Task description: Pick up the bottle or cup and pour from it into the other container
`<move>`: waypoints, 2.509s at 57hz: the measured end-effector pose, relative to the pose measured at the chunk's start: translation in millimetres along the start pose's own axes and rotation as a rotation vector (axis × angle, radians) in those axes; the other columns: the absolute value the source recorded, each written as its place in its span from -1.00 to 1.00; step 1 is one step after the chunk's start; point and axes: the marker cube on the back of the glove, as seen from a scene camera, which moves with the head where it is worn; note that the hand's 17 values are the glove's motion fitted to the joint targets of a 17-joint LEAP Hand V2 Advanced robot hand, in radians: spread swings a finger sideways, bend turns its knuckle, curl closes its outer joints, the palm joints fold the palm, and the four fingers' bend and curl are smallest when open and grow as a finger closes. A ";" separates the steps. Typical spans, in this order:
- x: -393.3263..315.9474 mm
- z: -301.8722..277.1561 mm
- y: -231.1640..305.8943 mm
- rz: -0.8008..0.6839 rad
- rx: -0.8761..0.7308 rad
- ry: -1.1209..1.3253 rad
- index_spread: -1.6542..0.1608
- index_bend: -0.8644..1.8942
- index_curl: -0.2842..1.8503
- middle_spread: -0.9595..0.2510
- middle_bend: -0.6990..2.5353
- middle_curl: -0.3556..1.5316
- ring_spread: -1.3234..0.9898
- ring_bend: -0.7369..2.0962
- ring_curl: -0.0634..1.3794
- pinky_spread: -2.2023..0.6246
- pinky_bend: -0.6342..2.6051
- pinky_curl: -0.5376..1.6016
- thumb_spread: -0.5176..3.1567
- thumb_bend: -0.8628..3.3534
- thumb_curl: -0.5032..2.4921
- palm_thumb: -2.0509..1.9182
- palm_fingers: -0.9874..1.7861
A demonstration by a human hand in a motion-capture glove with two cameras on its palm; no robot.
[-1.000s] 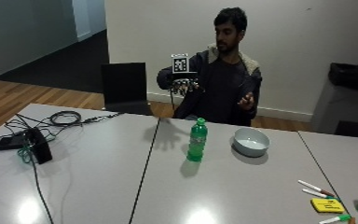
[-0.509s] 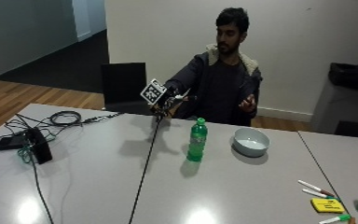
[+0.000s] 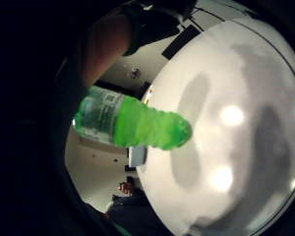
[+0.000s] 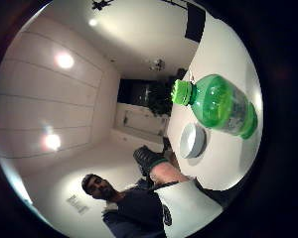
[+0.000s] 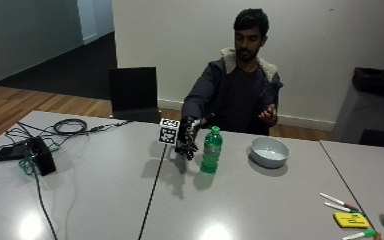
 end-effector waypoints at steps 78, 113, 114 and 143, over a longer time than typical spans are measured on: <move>-38.0 61.1 -21.8 -0.231 0.058 -0.012 0.48 -0.29 -0.49 0.16 -0.33 -0.19 0.00 -0.06 -0.40 0.53 -0.31 -0.19 -0.37 -0.61 -0.39 0.39 0.56; -179.4 138.8 -0.7 -0.283 -0.097 0.653 0.50 -0.29 -0.48 0.19 -0.32 -0.17 -0.01 -0.06 -0.39 0.51 -0.28 -0.17 -0.37 -0.61 -0.39 0.40 0.57; -180.4 142.9 0.7 -0.294 -0.112 0.693 0.50 -0.29 -0.48 0.19 -0.32 -0.17 -0.01 -0.06 -0.39 0.51 -0.28 -0.17 -0.37 -0.61 -0.39 0.40 0.57; -158.9 229.9 10.5 -0.426 -0.505 1.431 0.51 -0.30 -0.48 0.20 -0.32 -0.17 -0.01 -0.06 -0.38 0.50 -0.28 -0.17 -0.37 -0.61 -0.39 0.42 0.58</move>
